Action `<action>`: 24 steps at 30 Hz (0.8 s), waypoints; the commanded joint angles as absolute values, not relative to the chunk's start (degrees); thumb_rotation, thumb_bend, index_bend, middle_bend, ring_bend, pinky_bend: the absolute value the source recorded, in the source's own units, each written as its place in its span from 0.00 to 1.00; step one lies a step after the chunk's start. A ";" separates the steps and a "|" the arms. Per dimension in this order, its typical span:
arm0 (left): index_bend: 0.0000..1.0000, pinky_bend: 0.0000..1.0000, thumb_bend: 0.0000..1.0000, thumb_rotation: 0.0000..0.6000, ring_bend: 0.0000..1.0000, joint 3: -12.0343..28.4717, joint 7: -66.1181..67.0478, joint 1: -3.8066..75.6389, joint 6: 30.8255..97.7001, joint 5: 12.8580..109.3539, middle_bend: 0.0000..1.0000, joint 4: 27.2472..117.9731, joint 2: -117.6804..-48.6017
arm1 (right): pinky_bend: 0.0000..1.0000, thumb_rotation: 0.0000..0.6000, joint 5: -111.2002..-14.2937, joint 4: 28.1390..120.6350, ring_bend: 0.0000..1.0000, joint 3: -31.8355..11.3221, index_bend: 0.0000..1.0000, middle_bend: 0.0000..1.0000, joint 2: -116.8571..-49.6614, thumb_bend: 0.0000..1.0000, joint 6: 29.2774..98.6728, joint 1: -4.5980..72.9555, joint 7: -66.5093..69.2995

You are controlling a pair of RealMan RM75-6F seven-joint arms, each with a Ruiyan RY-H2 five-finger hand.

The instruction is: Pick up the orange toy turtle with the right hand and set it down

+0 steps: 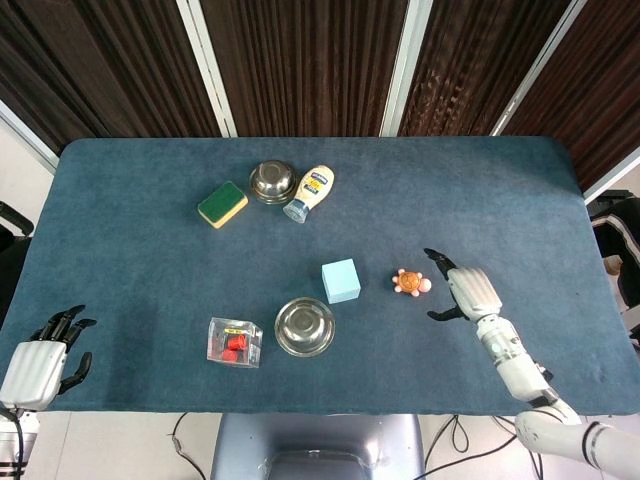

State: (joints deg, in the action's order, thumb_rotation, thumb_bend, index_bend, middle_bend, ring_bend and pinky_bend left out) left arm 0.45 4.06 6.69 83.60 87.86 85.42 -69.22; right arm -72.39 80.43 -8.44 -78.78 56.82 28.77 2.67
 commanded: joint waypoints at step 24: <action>0.24 0.41 0.45 1.00 0.15 0.56 3.75 5.97 85.08 88.19 0.12 86.06 -68.77 | 0.19 1.00 -83.07 89.13 0.00 -0.92 0.05 0.06 -67.95 0.02 85.70 7.87 -6.94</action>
State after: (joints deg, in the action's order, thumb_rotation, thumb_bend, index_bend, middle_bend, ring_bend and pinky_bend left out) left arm 0.56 3.76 5.98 85.09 88.19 86.07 -68.77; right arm -83.01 89.07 -0.94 -67.99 85.77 7.92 -6.97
